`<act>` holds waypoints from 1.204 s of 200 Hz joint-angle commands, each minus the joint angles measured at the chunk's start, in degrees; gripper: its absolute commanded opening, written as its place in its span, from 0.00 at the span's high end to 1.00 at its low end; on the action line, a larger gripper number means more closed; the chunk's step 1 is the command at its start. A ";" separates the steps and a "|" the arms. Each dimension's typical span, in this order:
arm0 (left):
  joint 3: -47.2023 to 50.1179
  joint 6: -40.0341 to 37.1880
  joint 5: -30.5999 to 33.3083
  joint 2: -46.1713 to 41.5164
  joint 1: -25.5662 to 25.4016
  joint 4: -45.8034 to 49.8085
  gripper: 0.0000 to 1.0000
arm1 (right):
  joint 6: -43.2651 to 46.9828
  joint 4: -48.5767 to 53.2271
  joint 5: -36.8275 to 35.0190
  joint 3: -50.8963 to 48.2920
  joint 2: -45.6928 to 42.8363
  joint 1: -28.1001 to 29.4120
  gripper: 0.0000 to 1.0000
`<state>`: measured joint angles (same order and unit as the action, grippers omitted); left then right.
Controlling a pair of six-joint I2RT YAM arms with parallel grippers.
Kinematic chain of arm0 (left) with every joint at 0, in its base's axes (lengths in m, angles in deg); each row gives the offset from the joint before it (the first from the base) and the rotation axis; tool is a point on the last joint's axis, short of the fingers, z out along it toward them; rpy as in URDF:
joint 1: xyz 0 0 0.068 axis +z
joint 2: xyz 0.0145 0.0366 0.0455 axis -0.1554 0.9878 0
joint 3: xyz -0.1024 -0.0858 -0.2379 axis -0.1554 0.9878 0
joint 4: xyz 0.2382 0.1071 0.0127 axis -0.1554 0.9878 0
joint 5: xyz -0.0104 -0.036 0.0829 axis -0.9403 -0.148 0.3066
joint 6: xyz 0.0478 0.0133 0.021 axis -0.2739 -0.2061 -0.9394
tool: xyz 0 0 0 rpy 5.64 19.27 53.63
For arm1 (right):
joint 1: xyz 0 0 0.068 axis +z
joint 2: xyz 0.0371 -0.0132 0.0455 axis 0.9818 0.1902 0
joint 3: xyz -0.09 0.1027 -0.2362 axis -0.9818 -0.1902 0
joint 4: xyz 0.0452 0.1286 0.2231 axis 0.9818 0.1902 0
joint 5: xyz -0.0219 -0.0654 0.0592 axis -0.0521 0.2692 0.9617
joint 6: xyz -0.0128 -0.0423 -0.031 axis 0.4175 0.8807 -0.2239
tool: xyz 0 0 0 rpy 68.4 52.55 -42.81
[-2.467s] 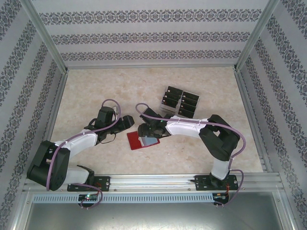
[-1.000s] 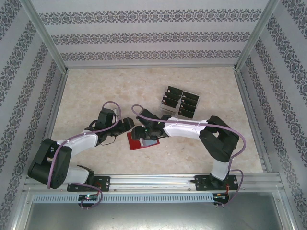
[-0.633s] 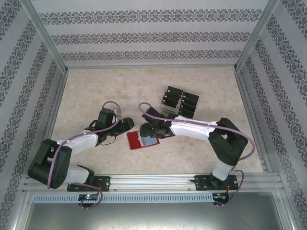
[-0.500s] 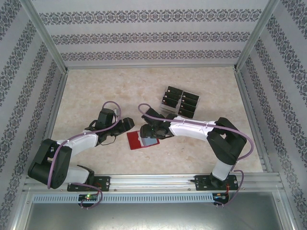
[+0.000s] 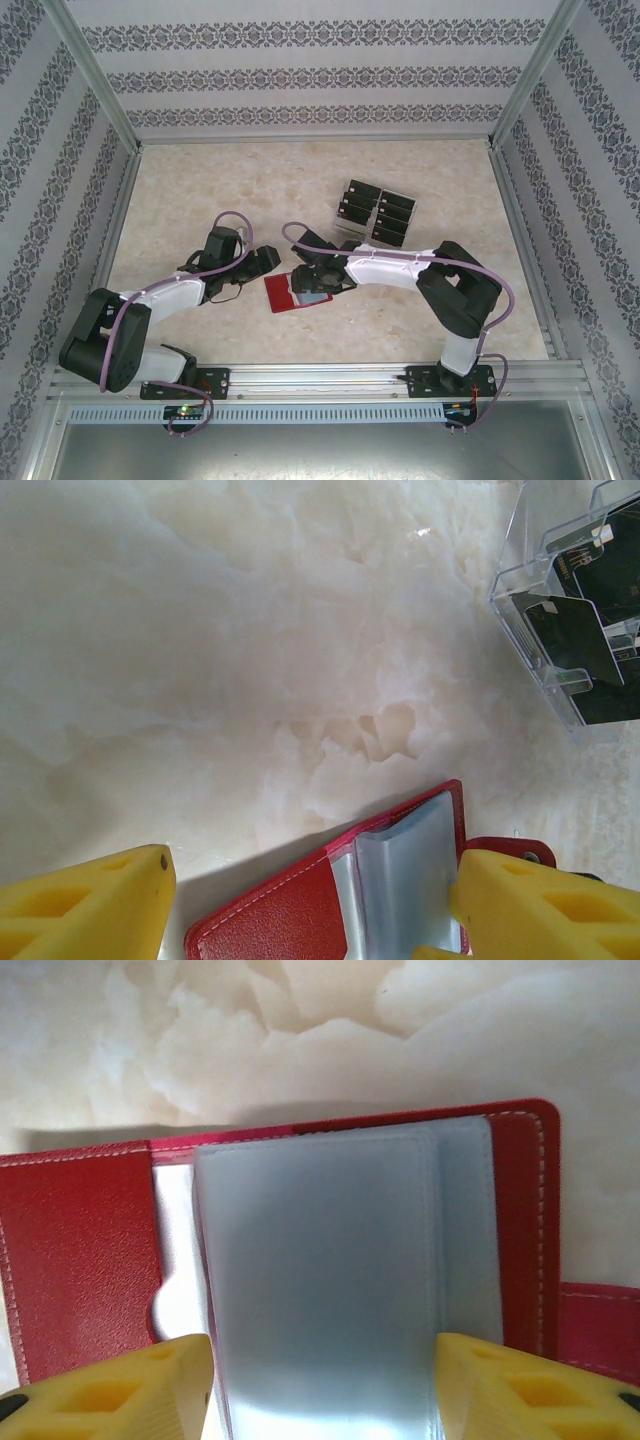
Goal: Put the credit cards into the card holder
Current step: Flip over the card slot in the card holder.
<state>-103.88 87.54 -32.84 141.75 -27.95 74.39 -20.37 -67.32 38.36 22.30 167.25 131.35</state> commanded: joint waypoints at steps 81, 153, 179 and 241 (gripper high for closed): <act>0.58 0.65 -0.73 0.58 0.24 -2.67 0.25 | 0.16 1.33 -0.10 2.56 -1.64 2.09 0.38; 0.60 0.45 -0.58 0.39 0.22 -2.41 0.25 | 0.65 2.49 -0.10 5.50 -2.40 3.66 0.38; -0.27 -0.75 1.15 -1.25 1.21 0.73 0.25 | 0.53 1.18 1.76 6.27 -2.25 4.33 0.38; -5.18 -5.10 1.37 -7.19 11.31 13.05 0.24 | 1.73 2.23 9.26 13.82 6.27 5.69 0.37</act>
<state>-106.04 85.66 -31.59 137.29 -19.25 81.10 -19.95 -66.69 43.54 32.88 169.39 136.25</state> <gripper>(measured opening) 0.756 0.623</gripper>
